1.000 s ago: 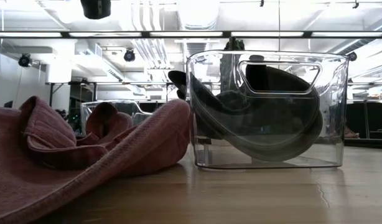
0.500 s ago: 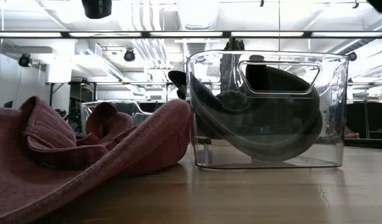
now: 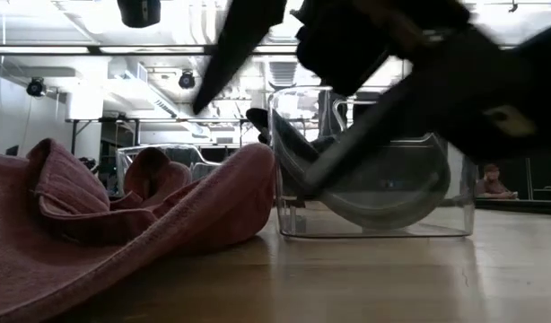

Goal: Pick & Place hat
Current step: Put the bottom right red cap into the top transparent bin

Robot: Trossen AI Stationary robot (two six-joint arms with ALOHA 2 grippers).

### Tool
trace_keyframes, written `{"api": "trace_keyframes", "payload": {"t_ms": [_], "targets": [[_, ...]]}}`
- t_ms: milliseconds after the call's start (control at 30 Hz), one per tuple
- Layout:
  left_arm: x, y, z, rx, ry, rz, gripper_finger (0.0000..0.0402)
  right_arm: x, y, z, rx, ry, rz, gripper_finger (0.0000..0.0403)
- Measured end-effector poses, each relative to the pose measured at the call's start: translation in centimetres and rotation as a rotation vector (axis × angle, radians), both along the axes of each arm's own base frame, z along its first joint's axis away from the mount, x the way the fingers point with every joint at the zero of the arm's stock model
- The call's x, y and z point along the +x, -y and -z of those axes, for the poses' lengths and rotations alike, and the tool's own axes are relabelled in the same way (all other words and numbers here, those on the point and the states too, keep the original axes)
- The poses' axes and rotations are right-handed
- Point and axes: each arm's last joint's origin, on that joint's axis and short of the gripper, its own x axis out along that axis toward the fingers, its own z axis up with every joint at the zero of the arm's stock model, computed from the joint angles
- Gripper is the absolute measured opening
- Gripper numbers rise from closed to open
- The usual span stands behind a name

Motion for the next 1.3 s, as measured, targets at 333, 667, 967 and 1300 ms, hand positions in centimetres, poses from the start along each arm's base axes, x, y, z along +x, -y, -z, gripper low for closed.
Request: {"api": "trace_keyframes", "payload": {"t_ms": [333, 667, 967, 1300], "targets": [[0.0, 0.0, 0.0, -0.003, -0.001, -0.001, 0.0170, 0.8, 1.2, 0.2, -0.022, 0.017, 0.084, 0.0214], [0.0, 0.0, 0.0, -0.003, -0.001, -0.002, 0.0170, 1.9, 3.1, 0.2, -0.065, 0.033, 0.078, 0.0061], [0.0, 0.0, 0.0, -0.003, -0.001, -0.003, 0.0170, 2.7, 3.0, -3.3, -0.049, 0.168, 0.066, 0.0013], [0.0, 0.0, -1.0, -0.017, 0.053, -0.016, 0.0170, 2.8, 6.3, -9.8, -0.234, 0.350, 0.224, 0.0012]]}}
